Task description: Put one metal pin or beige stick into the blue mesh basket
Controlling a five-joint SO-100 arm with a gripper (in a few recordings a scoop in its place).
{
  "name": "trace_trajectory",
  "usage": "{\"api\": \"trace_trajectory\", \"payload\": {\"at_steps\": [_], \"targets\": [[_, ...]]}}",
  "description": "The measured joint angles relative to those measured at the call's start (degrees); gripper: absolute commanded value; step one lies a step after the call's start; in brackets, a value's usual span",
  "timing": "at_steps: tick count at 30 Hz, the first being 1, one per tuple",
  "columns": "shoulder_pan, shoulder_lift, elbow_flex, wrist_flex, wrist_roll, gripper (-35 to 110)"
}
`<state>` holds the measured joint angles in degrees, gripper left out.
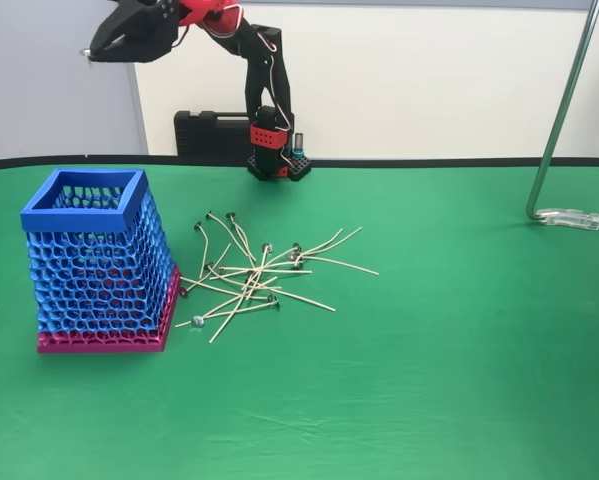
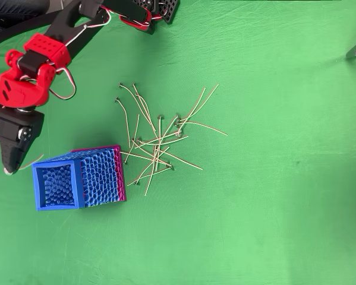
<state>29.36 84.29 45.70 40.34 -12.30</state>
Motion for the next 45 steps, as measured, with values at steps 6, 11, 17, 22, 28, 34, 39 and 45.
{"api": "trace_trajectory", "payload": {"at_steps": [6, 11, 17, 22, 28, 34, 39, 45], "targets": [[0.0, 0.1, 1.3, -8.0, -0.9, 0], [-1.0, -0.1, 0.5, -10.4, -1.6, 0], [-2.0, -3.4, 0.5, -17.7, -1.9, 0], [-3.1, -6.9, 1.9, -20.6, -2.8, 0], [-3.6, -9.6, 2.0, -20.2, -2.4, 0], [-4.3, -11.0, 2.2, -17.3, -0.5, 0], [-4.2, -11.6, 3.0, -15.6, 1.2, 0], [-3.6, -11.6, 4.7, -14.1, 3.6, 7]]}}
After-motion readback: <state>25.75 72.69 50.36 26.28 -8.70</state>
